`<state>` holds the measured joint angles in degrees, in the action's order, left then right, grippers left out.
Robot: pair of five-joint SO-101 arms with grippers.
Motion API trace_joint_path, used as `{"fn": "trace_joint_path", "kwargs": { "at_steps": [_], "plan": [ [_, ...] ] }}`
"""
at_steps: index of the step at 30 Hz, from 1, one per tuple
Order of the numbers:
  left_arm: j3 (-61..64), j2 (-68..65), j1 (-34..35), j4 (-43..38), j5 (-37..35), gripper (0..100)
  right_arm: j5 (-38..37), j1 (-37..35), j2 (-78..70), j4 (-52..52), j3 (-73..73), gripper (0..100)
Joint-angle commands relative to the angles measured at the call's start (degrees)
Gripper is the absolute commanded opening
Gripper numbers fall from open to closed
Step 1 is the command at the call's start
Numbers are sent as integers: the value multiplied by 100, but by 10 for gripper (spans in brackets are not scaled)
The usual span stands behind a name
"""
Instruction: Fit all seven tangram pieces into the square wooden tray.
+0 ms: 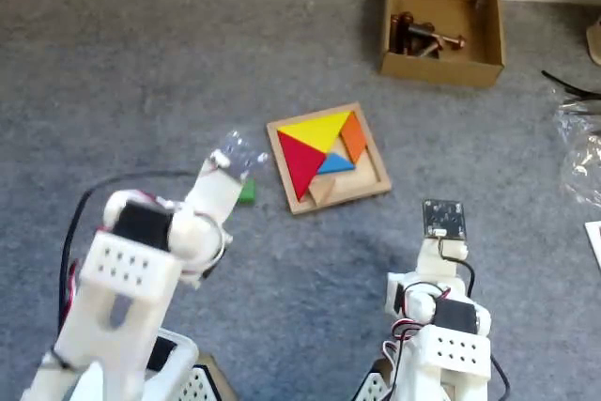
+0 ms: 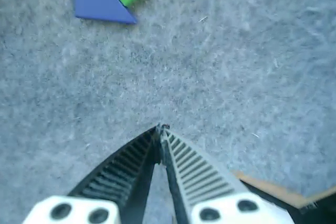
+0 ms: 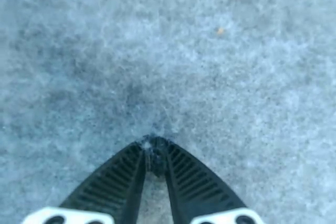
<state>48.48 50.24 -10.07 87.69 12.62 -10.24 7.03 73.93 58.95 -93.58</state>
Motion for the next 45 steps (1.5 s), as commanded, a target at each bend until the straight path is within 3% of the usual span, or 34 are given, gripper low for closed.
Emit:
{"fn": "trace_joint_path", "kwargs": {
  "at_steps": [1, 5, 12, 24, 33, 36, 41, 45],
  "plan": [
    [989, 927, 171, -563, -79, 5, 18, 154, -4, 338, 31, 5],
    [1692, 1727, 611, -888, -897, 5, 18, 145, -4, 734, 435, 5],
    [2114, 2281, 716, -941, -756, 5, 18, 136, -4, 1376, 1305, 5],
    [3547, 2316, 734, -2365, -765, 5, 9, 145, -40, 2501, 3064, 5],
    [3978, 2316, 743, -2444, -765, 5, 18, 145, -40, 2668, 3538, 5],
    [4066, 2316, 743, -2409, -712, 5, 35, 145, -40, 2659, 3538, 5],
    [4119, 2316, 743, -2391, 97, 5, 26, 145, -48, 2642, 3547, 5],
    [4127, 2316, 708, -2391, 158, 5, 26, 154, -48, 2686, 3767, 5]
  ]
}}
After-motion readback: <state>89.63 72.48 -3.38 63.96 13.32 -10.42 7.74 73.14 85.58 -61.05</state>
